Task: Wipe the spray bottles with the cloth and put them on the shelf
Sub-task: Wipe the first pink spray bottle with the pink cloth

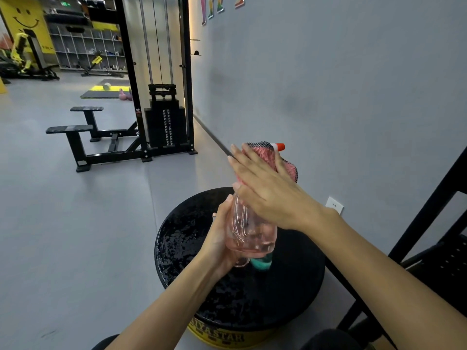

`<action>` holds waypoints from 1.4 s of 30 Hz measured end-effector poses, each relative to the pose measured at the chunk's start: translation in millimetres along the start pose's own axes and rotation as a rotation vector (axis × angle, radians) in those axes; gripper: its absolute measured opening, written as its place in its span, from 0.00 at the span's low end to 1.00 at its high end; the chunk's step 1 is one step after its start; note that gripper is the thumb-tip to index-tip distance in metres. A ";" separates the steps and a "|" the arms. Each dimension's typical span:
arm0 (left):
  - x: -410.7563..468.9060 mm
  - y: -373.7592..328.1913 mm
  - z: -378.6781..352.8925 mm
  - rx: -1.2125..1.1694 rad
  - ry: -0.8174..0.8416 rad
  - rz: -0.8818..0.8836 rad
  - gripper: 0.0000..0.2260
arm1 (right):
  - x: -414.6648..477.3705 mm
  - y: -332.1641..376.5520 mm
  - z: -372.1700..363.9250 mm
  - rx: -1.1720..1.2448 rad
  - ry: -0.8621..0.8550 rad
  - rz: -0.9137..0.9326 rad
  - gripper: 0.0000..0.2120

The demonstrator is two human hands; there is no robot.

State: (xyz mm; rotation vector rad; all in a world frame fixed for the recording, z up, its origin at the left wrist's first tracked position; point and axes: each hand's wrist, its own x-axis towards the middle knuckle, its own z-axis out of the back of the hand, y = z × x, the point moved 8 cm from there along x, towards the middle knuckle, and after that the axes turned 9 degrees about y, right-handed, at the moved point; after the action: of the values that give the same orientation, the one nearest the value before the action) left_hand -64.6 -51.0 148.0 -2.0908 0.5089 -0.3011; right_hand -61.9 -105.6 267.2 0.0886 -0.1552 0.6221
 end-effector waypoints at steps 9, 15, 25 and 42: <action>0.7 5.8 -10.7 -0.039 0.055 0.032 0.32 | 6.7 -14.7 11.7 -0.057 0.003 -0.118 0.28; -0.6 6.0 -5.8 -0.048 0.059 0.015 0.29 | 2.4 -16.3 11.1 -0.052 -0.008 -0.082 0.30; -1.1 10.1 -5.7 -0.049 0.059 0.020 0.29 | -2.7 -10.8 7.3 -0.061 0.018 -0.099 0.27; -5.5 3.8 -14.1 -0.042 0.104 0.019 0.30 | -0.6 -34.5 17.8 -0.011 -0.071 -0.192 0.26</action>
State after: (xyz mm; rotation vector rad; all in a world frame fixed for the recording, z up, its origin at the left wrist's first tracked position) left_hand -76.1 -60.7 152.4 -2.1181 0.6007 -0.3924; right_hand -44.2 -136.1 283.5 0.1136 -0.2156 0.4270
